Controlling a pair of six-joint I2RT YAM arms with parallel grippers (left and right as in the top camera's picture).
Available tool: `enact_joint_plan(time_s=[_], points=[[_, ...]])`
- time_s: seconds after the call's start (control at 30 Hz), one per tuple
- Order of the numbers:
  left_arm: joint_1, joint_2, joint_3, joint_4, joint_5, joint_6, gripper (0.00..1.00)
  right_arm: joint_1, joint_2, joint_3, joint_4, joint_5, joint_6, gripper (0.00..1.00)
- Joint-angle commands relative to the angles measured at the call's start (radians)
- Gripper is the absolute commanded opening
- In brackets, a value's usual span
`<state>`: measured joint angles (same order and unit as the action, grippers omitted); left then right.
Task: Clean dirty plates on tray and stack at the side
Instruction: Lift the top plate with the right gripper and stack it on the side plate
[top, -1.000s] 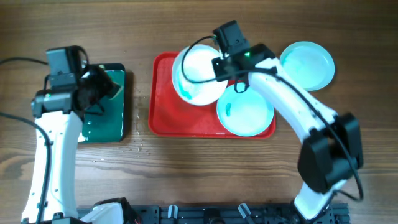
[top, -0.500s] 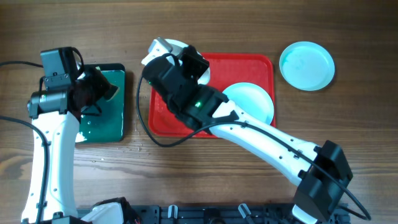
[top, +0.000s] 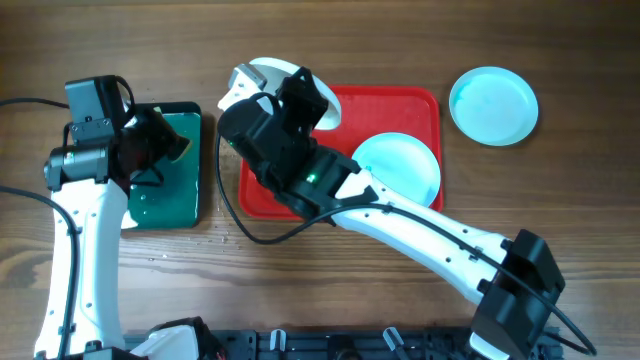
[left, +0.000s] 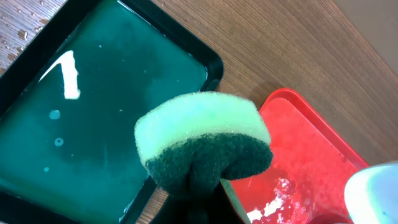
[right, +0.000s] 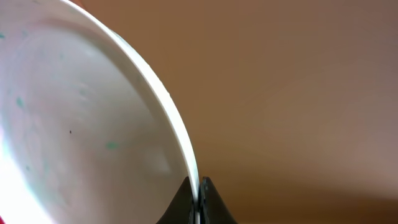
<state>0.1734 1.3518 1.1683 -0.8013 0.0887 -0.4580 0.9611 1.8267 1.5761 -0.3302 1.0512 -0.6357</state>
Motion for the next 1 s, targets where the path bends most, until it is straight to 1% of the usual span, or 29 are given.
enact_joint_plan(time_s=[0.0, 0.07, 0.1, 0.13, 0.17, 0.2, 0.27, 0.37, 0.4, 0.47, 0.57, 0.63, 0.67, 0.8, 0.87, 0.9, 0.97], points=[[0.005, -0.012, -0.003, 0.003, 0.016, 0.002, 0.04, -0.099, -0.020, 0.015, -0.100, -0.143, 0.280, 0.04], [0.005, -0.012, -0.003, 0.003, 0.016, 0.002, 0.04, -0.177, -0.020, 0.015, -0.173, -0.233, 0.396, 0.04], [0.005, -0.012, -0.003, 0.003, 0.016, 0.002, 0.04, -0.274, -0.020, 0.015, -0.251, -0.309, 0.559, 0.04], [0.005, -0.012, -0.003, 0.003, 0.015, 0.002, 0.04, -0.315, -0.020, 0.015, -0.276, -0.337, 0.627, 0.04], [0.005, -0.012, -0.003, 0.003, 0.016, 0.002, 0.04, -0.375, -0.020, 0.015, -0.307, -0.386, 0.724, 0.04], [0.005, -0.012, -0.003, 0.003, 0.015, 0.002, 0.04, -0.451, -0.020, 0.015, -0.332, -0.467, 0.821, 0.04], [0.005, -0.012, -0.003, 0.003, 0.016, 0.002, 0.04, -0.607, -0.020, 0.015, -0.347, -0.680, 0.908, 0.04], [0.005, -0.011, -0.003, 0.003, 0.016, 0.006, 0.04, -0.862, -0.018, 0.012, -0.337, -0.983, 0.934, 0.04], [0.005, -0.011, -0.003, 0.002, 0.015, 0.009, 0.04, -0.930, -0.016, 0.006, -0.336, -1.042, 0.935, 0.04], [0.005, -0.011, -0.003, 0.003, 0.016, 0.009, 0.04, -1.072, -0.016, -0.022, -0.338, -1.134, 0.935, 0.04], [0.005, -0.011, -0.003, 0.004, 0.016, 0.008, 0.04, -1.208, -0.016, -0.084, -0.332, -1.157, 0.934, 0.04], [0.005, -0.011, -0.003, 0.005, 0.016, 0.008, 0.04, -1.271, -0.016, -0.142, -0.304, -1.157, 0.935, 0.04], [0.005, -0.011, -0.003, 0.004, 0.016, 0.008, 0.04, -1.298, -0.016, -0.187, -0.259, -1.157, 0.935, 0.04], [0.005, -0.011, -0.003, 0.004, 0.016, 0.008, 0.04, -1.314, -0.011, -0.267, -0.153, -1.157, 0.935, 0.04], [0.005, -0.011, -0.003, 0.003, 0.016, 0.008, 0.04, -1.314, -0.009, -0.295, -0.099, -1.157, 0.951, 0.22], [0.005, -0.011, -0.003, 0.002, 0.016, 0.008, 0.04, -1.314, -0.009, -0.303, -0.087, -1.157, 0.963, 0.24], [0.005, -0.011, -0.003, 0.003, 0.016, 0.008, 0.04, -1.314, -0.009, -0.308, -0.077, -1.171, 0.978, 0.25]])
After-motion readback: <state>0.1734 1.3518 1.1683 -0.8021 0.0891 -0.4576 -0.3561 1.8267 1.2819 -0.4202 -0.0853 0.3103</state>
